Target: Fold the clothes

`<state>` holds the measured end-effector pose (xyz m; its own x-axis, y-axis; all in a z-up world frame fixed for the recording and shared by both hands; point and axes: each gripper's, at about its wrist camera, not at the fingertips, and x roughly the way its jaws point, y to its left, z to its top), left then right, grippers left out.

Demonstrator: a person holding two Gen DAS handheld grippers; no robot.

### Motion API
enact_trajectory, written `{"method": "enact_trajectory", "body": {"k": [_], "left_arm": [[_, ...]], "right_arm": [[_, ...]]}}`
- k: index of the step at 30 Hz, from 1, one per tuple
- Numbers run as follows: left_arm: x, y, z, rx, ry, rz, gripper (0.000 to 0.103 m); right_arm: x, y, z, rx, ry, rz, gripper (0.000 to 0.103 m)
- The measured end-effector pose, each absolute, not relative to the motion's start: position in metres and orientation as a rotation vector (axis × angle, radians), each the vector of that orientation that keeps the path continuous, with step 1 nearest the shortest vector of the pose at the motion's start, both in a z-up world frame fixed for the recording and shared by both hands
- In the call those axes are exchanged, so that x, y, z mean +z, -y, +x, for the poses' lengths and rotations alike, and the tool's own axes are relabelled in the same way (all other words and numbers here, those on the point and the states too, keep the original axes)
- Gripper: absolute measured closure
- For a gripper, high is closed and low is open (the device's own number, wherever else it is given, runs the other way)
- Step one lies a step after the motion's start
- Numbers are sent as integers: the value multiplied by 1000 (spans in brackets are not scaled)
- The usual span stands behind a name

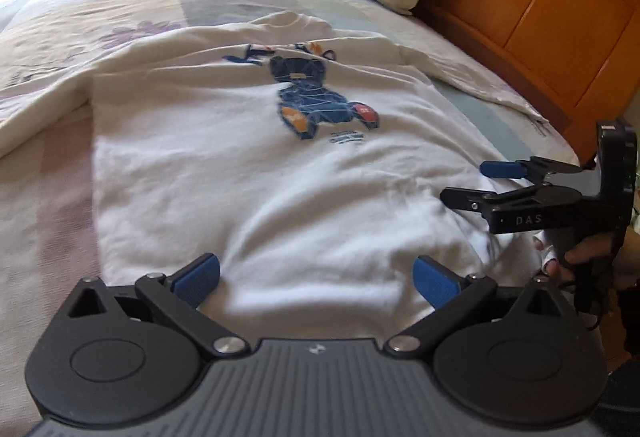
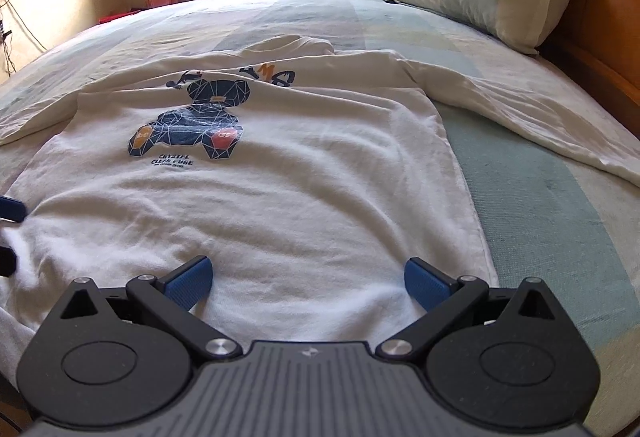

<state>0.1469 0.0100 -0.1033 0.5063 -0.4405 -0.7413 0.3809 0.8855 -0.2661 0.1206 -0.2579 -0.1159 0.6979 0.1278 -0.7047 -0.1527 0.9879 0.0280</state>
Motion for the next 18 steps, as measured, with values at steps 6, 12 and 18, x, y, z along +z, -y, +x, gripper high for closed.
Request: {"method": "enact_trajectory", "body": {"k": [6,12,18], "left_arm": [[-72,1,188,-496,-854,30,1],[-88,21,247,-510,-883,62,1],[-114,4,260,-376,-926,54,1]], "right_arm": [[-112,256,125,152,-820,-40,0],[-114,258,123,165,-803,-38,0],[-114,259,122,172,-798,-39,0]]}}
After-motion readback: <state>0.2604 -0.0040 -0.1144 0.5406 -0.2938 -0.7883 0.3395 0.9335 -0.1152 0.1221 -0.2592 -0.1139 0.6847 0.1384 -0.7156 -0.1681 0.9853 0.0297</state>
